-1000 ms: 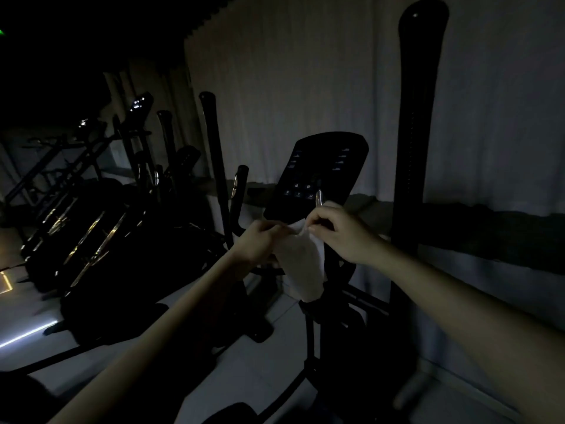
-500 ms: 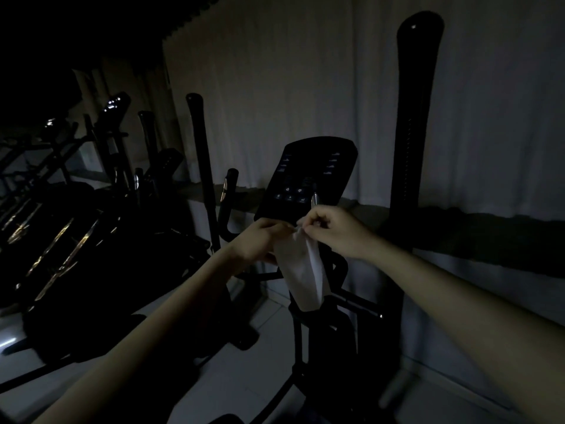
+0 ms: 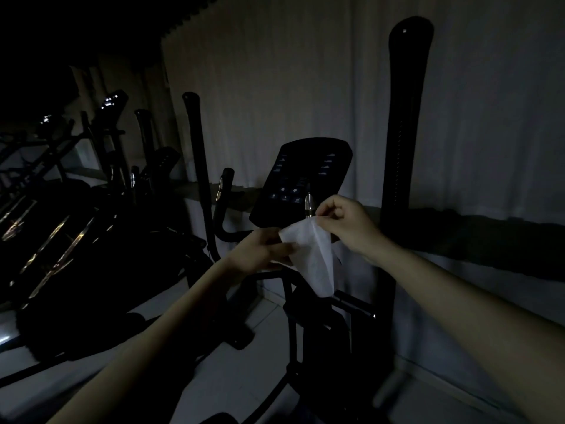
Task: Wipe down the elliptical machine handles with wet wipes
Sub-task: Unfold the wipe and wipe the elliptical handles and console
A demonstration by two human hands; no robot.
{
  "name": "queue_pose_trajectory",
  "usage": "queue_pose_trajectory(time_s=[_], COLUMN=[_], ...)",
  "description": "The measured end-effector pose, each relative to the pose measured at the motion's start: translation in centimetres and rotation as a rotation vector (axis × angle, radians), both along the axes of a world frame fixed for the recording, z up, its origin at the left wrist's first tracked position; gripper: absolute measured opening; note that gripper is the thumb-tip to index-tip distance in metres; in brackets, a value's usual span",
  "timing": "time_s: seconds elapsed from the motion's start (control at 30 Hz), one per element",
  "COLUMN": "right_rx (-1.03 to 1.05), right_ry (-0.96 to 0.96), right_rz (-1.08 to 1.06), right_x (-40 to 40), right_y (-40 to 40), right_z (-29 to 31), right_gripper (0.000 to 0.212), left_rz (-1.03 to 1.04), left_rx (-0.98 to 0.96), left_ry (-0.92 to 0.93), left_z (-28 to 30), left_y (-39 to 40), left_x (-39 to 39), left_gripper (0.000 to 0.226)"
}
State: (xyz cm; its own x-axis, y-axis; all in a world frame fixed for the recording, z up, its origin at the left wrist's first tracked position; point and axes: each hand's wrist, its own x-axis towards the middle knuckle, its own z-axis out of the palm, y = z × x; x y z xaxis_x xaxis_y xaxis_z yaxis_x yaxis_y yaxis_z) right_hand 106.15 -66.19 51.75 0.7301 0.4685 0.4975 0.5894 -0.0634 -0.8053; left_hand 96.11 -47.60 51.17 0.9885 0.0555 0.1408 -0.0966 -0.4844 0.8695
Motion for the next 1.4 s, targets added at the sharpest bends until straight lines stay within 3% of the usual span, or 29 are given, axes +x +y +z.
queue_pose_trajectory(time_s=[0.1,0.3,0.43,0.57,0.7,1.0,1.07,1.27,1.4], right_rx=[0.014,-0.056,-0.086,-0.07,-0.107,-0.043,-0.023,0.057,0.084], right_ry=[0.053,0.163,0.199,0.289,0.252,0.209,0.206,0.227,0.237], right_rz=[-0.022,-0.003,-0.025,0.033,0.077,-0.108,-0.164,-0.275,-0.283], right_x=[0.0,0.1,0.1,0.0,-0.4,-0.6,-0.2,2.2,4.9], right_y=[0.0,0.7,1.3,1.8,2.3,1.8,1.2,0.8,1.4], right_z=[0.2,0.4,0.1,-0.5,-0.6,-1.1,-1.3,-0.7,0.0], right_gripper=[0.015,0.026,0.019,0.012,0.027,0.014,0.013,0.029,0.027], left_rz=[0.085,0.117,0.084,0.038,-0.058,-0.179,-0.181,-0.055,0.128], left_rx=[0.012,-0.263,-0.191,-0.047,0.097,0.173,0.096,-0.128,-0.043], left_ry=[-0.063,-0.122,-0.118,-0.249,-0.325,-0.141,-0.125,-0.17,-0.297], left_z=[-0.9,-0.3,-0.5,-0.7,-0.8,-1.2,-1.1,0.5,1.8], left_y=[0.4,1.0,1.4,1.6,2.2,4.4,5.0,5.3,4.8], left_x=[0.6,1.0,1.3,1.9,2.8,4.0,4.5,7.3,10.0], left_gripper=[0.021,0.019,0.024,0.021,0.019,0.026,0.026,0.01,0.015])
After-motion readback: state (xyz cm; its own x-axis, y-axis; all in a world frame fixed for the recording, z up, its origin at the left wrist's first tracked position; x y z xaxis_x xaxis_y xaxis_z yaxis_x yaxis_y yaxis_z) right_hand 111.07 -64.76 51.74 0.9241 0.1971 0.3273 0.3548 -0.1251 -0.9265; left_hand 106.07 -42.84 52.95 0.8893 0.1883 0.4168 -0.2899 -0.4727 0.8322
